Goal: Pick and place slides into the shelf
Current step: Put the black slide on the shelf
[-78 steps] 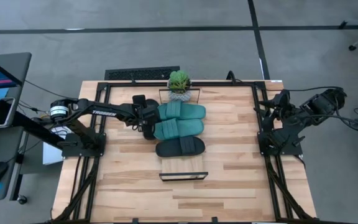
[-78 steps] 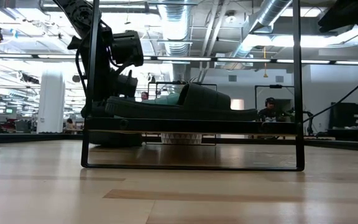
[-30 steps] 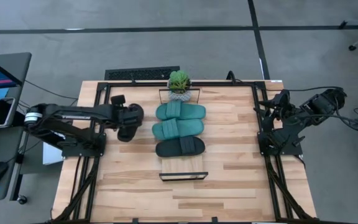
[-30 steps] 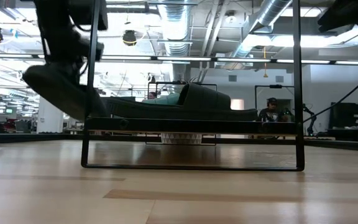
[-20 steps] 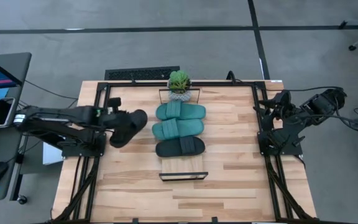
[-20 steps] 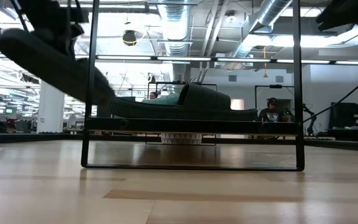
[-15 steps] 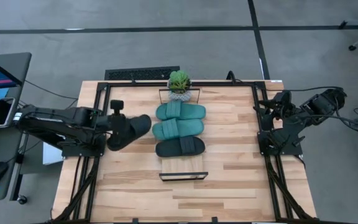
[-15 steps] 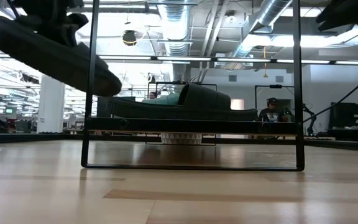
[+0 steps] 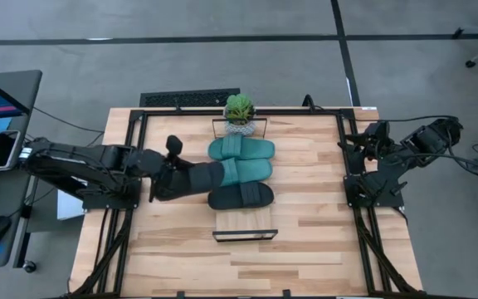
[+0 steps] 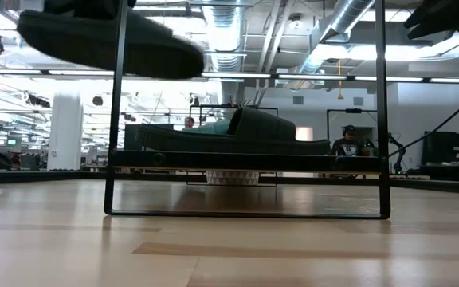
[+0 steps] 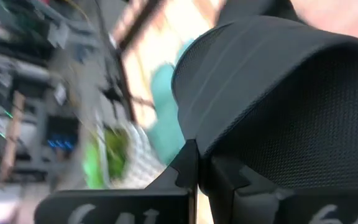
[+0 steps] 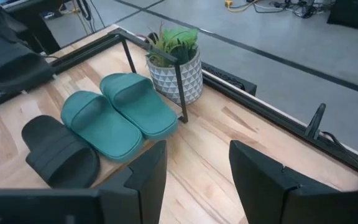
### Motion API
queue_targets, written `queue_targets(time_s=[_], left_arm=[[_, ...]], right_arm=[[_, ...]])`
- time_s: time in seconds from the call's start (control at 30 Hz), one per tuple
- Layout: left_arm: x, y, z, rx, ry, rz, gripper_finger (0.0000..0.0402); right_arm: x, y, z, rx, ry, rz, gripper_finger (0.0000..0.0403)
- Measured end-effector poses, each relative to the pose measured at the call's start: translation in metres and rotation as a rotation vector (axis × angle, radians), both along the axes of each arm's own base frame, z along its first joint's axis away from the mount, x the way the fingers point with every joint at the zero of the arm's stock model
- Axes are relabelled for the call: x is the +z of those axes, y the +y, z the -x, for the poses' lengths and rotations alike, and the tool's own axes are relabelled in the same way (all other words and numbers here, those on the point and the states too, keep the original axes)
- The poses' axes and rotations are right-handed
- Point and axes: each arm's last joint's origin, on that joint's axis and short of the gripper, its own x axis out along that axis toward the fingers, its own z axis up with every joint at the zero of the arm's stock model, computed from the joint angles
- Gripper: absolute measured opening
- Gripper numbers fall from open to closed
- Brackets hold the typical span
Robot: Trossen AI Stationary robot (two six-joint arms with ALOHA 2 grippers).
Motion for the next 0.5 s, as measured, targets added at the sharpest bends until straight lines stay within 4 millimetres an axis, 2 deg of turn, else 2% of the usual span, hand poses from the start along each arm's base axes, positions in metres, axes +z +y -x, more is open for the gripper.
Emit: queue_targets(time_s=[0.2,0.5], left_arm=[[0.007,-0.001,-0.032,-0.036,-0.01,-0.026,0.0],[0.001,-0.007,-0.089,-0.112,-0.01,-0.017,0.0]], right_arm=[[0.0,0.0,0.0,0.002,0.002,0.001,0.0166],[-0.002,0.0,0.001,0.021,0.04,0.002,0.0166]])
